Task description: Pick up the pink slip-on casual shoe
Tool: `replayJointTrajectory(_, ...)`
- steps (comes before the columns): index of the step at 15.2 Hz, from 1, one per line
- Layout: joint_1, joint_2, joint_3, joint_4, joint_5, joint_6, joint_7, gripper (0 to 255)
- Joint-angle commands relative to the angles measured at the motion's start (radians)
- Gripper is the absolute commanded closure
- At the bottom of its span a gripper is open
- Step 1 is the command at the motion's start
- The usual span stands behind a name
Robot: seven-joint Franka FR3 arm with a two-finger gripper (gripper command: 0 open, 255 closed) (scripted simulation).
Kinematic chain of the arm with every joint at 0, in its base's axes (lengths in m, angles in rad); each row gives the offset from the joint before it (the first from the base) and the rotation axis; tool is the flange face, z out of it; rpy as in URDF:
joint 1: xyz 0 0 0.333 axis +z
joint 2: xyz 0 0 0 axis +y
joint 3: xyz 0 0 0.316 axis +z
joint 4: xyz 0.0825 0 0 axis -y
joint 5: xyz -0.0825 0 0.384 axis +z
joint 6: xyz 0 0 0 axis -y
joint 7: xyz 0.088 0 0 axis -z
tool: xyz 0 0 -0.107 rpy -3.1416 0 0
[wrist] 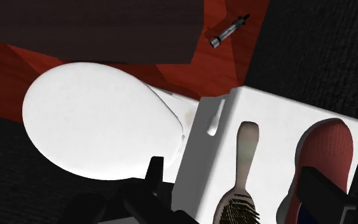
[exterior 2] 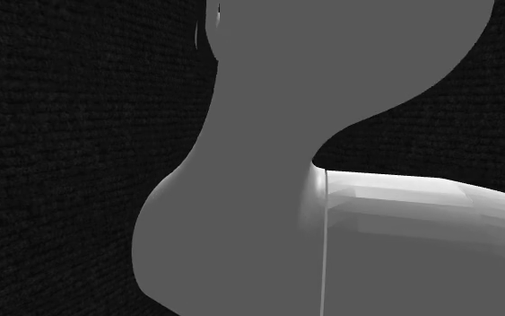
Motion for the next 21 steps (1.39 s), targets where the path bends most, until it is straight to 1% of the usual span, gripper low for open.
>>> replayJointTrajectory(1, 0.011, 0.079, 0.02, 0.045, -0.014, 0.026, 0.051, 0)
replayJointTrajectory(7, 0.064, 0.321, 0.049, 0.234, -0.08, 0.054, 0.192, 0)
replayJointTrajectory(13, 0.146, 0.574, 0.041, 0.484, -0.146, 0.035, 0.307, 0)
replayJointTrajectory(17, 0.213, 0.756, 0.024, 0.702, -0.179, -0.011, 0.363, 0)
replayJointTrajectory(19, 0.251, 0.856, 0.014, 0.837, -0.192, -0.048, 0.386, 0)
replayJointTrajectory(21, 0.291, 0.965, 0.003, 0.995, -0.203, -0.098, 0.404, 0)
